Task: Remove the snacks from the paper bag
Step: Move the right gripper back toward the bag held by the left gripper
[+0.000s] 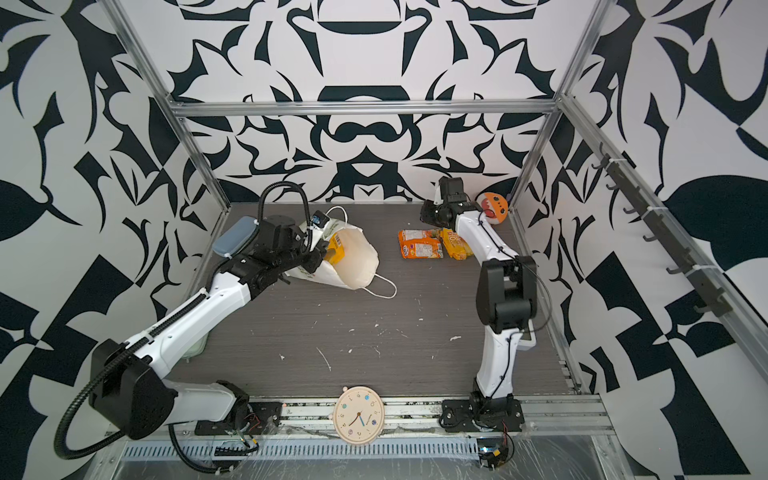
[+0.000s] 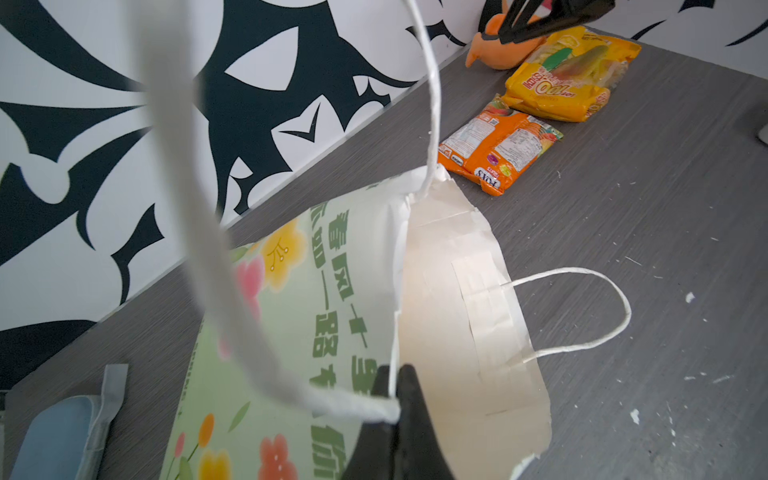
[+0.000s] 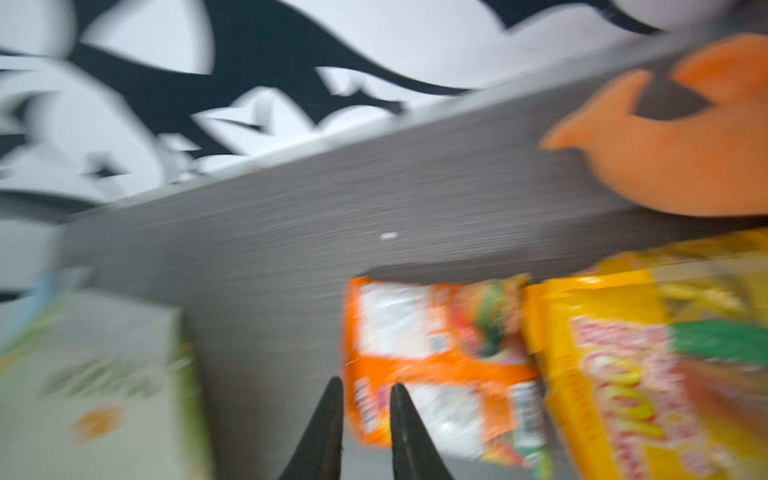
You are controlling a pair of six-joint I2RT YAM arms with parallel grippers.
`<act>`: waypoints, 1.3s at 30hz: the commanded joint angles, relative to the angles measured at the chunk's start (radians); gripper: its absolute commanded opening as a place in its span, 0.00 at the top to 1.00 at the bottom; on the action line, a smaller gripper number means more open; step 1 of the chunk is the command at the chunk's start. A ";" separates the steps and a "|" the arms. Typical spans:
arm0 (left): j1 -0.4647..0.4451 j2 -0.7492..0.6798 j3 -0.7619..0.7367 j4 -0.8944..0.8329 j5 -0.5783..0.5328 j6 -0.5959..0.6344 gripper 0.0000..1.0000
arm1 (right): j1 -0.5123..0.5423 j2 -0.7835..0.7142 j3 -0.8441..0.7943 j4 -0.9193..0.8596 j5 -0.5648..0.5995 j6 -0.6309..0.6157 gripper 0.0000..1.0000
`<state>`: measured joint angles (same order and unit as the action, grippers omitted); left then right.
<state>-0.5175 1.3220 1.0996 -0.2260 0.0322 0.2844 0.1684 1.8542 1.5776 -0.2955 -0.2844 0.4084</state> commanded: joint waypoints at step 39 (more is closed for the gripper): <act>-0.008 -0.081 -0.061 0.132 0.164 0.072 1.00 | 0.605 0.086 -0.417 0.960 0.347 0.697 0.34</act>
<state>-0.5213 1.2396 0.9909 -0.1513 0.1604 0.3588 0.7624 1.9194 1.1057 0.6754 0.0193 0.9867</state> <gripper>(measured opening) 0.041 0.659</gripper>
